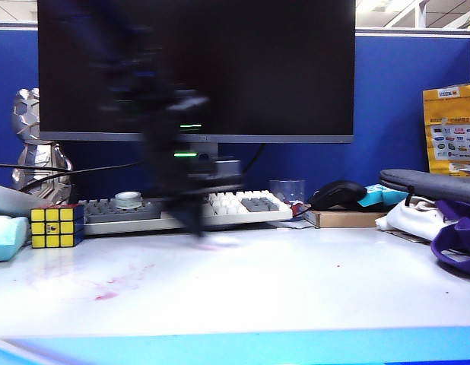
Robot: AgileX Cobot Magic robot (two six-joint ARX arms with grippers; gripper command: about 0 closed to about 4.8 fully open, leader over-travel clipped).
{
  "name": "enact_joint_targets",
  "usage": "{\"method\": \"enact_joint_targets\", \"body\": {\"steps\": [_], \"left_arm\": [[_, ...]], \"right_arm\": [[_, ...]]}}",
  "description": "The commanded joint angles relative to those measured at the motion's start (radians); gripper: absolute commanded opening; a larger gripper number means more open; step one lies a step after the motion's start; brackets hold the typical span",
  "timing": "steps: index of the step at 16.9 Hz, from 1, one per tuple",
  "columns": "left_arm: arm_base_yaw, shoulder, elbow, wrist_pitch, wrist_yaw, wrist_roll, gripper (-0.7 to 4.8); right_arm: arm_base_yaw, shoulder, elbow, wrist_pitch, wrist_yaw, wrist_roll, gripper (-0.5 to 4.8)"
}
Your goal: Use the wet wipes on the table to wipe the cherry juice off the table, then put the wipes back on the table.
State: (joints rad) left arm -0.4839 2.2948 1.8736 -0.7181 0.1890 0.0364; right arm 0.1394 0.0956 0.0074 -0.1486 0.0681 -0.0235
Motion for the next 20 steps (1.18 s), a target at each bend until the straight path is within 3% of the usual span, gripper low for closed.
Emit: {"method": "enact_joint_targets", "body": {"steps": [1, 2, 4, 7, 9, 13, 18, 20], "left_arm": [[-0.028, 0.064, 0.124, -0.109, -0.130, 0.009, -0.05], [-0.013, 0.079, 0.146, -0.139, -0.219, 0.011, -0.05], [0.055, 0.084, 0.150, -0.209, -0.283, 0.007, -0.05], [0.164, 0.084, 0.150, -0.381, -0.299, -0.006, -0.05], [0.191, 0.082, 0.150, -0.484, -0.299, 0.024, -0.05], [0.161, 0.051, 0.146, -0.550, -0.161, 0.038, -0.05], [0.009, 0.003, 0.146, -0.504, -0.159, 0.034, -0.05], [0.018, 0.003, 0.144, -0.527, -0.176, 0.026, -0.05]], "right_arm": [[0.000, -0.001, -0.002, 0.010, 0.004, 0.001, -0.01], [0.000, -0.001, -0.002, 0.011, 0.003, 0.001, -0.01], [0.000, -0.001, -0.002, 0.011, 0.004, 0.001, -0.01], [0.000, -0.001, -0.002, 0.010, 0.004, 0.001, -0.01], [0.000, -0.001, -0.002, 0.011, 0.004, 0.001, -0.01], [0.000, -0.001, -0.002, 0.010, 0.004, 0.001, -0.01], [0.000, -0.001, -0.002, 0.010, 0.004, 0.001, -0.01], [0.000, -0.001, -0.002, 0.011, 0.004, 0.001, -0.01]]}}
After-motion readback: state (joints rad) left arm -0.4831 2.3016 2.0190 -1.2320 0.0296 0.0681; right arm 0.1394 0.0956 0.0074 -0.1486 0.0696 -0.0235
